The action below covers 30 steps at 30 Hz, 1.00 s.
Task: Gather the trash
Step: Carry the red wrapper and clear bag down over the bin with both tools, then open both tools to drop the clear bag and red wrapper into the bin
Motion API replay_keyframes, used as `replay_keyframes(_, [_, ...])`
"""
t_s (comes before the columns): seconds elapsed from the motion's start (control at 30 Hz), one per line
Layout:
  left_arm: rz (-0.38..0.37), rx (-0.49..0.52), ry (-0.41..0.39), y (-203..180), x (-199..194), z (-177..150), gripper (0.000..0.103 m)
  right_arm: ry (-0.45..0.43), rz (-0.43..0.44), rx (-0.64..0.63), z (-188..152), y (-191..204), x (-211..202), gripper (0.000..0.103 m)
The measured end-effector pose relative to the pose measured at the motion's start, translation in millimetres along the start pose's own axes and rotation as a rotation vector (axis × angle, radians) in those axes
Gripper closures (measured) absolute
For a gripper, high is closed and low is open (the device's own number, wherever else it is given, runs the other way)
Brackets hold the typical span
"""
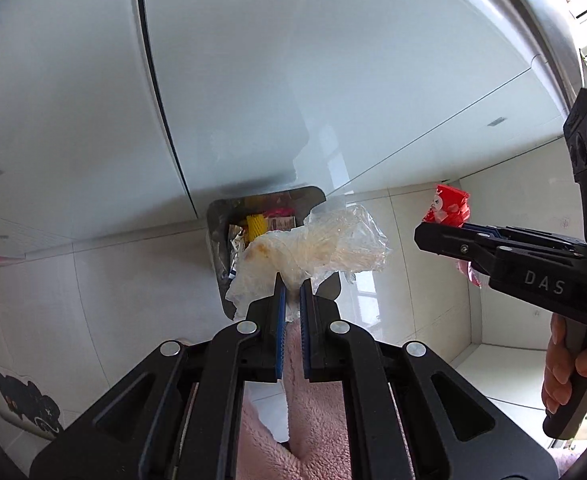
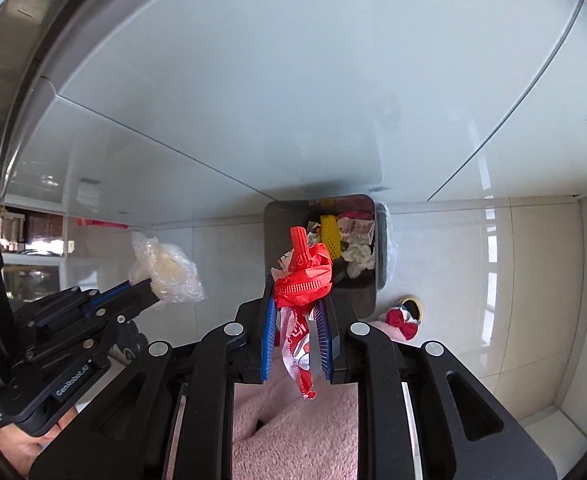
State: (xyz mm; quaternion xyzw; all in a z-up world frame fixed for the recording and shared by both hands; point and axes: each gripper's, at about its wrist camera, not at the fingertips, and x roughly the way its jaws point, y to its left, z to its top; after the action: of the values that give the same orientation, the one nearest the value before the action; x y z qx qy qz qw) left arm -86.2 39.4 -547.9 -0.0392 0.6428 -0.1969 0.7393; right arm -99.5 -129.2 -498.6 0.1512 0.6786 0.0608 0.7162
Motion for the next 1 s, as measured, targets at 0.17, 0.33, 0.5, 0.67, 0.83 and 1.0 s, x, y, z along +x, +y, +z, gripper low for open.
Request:
replay_keyframes(0.17, [-0.009, -0.029, 0.045, 8, 34, 4, 0.098, 0.022, -0.008, -0.002, 8, 0, 25, 0.083])
replay_keyframes(0.33, [-0.024, -0.05, 0.084, 10, 58, 7, 0.098, 0.066, 0.018, 0.03, 17, -4, 54, 0.082])
replay_keyframes(0.5, [-0.029, -0.039, 0.106, 8, 70, 7, 0.096, 0.079, 0.023, 0.059, 23, -10, 72, 0.082])
replay_keyframes(0.67, [-0.032, -0.042, 0.128, 12, 75, 11, 0.093, 0.089, 0.01, 0.069, 26, -10, 79, 0.081])
replay_keyframes(0.83, [-0.028, -0.044, 0.136, 11, 75, 19, 0.093, 0.097, 0.032, 0.091, 30, -13, 82, 0.073])
replay_keyframes(1.0, [-0.025, -0.045, 0.147, 9, 73, 22, 0.083, 0.097, 0.035, 0.093, 36, -13, 82, 0.064])
